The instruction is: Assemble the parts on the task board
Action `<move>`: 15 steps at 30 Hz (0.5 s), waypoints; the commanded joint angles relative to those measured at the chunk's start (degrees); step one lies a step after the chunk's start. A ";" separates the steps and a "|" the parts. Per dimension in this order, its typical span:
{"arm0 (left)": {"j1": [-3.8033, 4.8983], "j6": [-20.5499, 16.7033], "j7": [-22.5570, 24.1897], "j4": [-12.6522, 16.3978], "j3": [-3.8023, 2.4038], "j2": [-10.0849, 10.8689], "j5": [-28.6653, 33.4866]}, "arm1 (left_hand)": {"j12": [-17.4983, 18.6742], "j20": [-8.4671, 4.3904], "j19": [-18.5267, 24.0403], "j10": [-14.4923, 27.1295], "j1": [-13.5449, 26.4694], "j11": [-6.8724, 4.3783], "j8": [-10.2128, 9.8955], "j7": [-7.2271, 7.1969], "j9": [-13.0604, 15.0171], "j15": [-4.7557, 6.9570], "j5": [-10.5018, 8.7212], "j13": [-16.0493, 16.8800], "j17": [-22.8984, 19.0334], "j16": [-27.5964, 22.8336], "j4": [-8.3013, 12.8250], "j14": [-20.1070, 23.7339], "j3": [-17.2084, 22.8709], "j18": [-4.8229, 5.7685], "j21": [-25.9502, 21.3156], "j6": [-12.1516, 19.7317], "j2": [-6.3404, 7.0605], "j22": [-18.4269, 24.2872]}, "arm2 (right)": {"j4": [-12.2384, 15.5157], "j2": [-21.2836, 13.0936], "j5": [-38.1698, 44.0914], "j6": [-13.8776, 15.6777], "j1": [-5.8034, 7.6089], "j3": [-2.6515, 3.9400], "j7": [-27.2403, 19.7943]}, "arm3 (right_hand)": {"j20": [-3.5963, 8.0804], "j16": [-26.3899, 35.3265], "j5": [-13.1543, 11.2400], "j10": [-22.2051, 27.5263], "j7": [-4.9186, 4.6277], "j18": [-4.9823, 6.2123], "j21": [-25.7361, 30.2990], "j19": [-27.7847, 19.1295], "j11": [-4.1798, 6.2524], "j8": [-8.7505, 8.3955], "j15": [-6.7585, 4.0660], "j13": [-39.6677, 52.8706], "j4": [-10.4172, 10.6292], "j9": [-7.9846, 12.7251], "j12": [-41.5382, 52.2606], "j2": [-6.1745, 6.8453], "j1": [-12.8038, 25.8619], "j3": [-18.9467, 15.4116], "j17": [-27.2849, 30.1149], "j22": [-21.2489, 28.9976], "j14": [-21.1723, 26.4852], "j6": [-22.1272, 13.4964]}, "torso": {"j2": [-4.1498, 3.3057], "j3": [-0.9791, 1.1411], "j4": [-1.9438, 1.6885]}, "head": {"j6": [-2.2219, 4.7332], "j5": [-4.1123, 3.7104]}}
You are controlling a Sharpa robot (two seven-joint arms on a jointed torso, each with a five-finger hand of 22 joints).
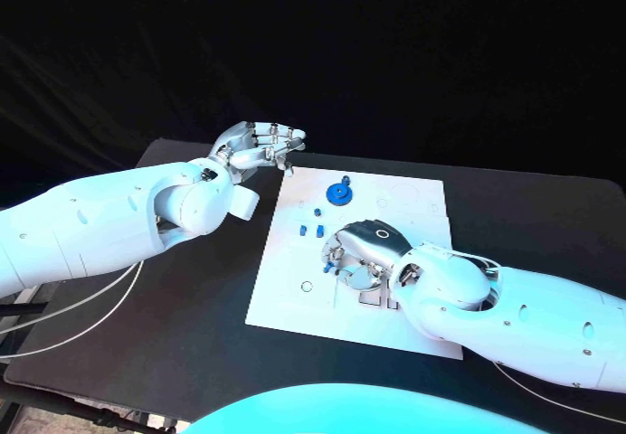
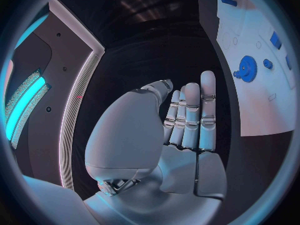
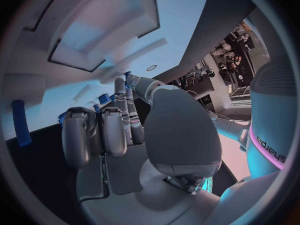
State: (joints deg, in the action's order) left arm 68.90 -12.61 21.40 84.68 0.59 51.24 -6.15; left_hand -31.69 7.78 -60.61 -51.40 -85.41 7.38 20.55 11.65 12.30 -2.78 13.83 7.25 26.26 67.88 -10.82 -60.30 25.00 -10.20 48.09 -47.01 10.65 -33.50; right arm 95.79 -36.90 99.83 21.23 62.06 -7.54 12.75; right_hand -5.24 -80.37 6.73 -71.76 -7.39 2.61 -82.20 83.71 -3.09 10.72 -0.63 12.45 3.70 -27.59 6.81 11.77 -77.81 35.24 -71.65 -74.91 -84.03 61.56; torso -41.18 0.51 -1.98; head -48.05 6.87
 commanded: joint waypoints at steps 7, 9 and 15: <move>0.01 0.39 0.19 0.16 -0.03 0.05 0.31 | -0.25 -0.12 -0.33 0.44 0.11 0.10 -0.20 -0.11 -0.09 -0.10 0.18 0.09 -0.10 -0.28 -0.04 0.21 0.22 -0.37 -0.25 0.43 0.14 0.06 | -0.57 0.77 1.31 -1.42 -0.20 -0.06 0.07 | 0.23 0.00 -0.22 -0.13 0.05 -0.88 -0.22 2.87 -0.31 0.31 -0.34 -0.08 0.38 -0.04 -0.31 -0.06 0.59 -0.04 0.05 -11.62 -2.26 0.10 | -0.03 -0.02 -0.01 | -0.11 0.08; 0.01 0.39 0.19 0.17 -0.03 0.07 0.31 | -0.25 -0.12 -0.33 0.44 0.11 0.10 -0.20 -0.11 -0.09 -0.10 0.18 0.09 -0.10 -0.28 -0.04 0.21 0.22 -0.37 -0.25 0.43 0.14 0.06 | -0.62 0.90 1.31 -1.63 -0.24 -0.08 0.02 | 0.23 0.00 -0.22 -0.13 0.05 -0.88 -0.22 2.87 -0.31 0.31 -0.34 -0.08 0.38 -0.04 -0.31 -0.06 0.59 -0.04 0.05 -11.62 -2.26 0.10 | -0.01 -0.01 0.00 | -0.14 0.11; 0.01 0.38 0.12 0.17 -0.03 0.14 0.31 | -0.25 -0.12 -0.33 0.44 0.11 0.10 -0.20 -0.11 -0.09 -0.10 0.18 0.09 -0.10 -0.28 -0.04 0.21 0.22 -0.37 -0.25 0.43 0.14 0.06 | -0.59 1.11 1.30 -2.51 -0.29 -0.14 -0.04 | 0.22 -0.02 -0.24 -0.12 0.05 -0.89 -0.27 2.90 -0.32 0.29 -0.33 -0.09 0.41 -0.05 -0.39 -0.08 0.72 -0.06 0.02 -11.65 -2.27 0.05 | 0.01 -0.03 0.01 | -0.26 0.15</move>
State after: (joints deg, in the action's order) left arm 68.89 -12.61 21.30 84.71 0.59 51.41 -6.13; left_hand -31.68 7.78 -60.61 -51.40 -85.41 7.38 20.55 11.65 12.31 -2.78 13.83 7.25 26.22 67.88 -10.82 -60.30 25.00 -10.20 48.09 -47.01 10.65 -33.50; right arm 95.21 -35.88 100.28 20.50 61.85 -7.65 12.75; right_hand -5.24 -80.37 6.72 -71.76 -7.39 2.61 -82.20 83.71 -3.09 10.85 -0.63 12.46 3.70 -27.58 6.81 11.77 -77.81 35.24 -71.66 -74.95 -84.03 61.54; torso -41.19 0.48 -1.98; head -48.31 7.01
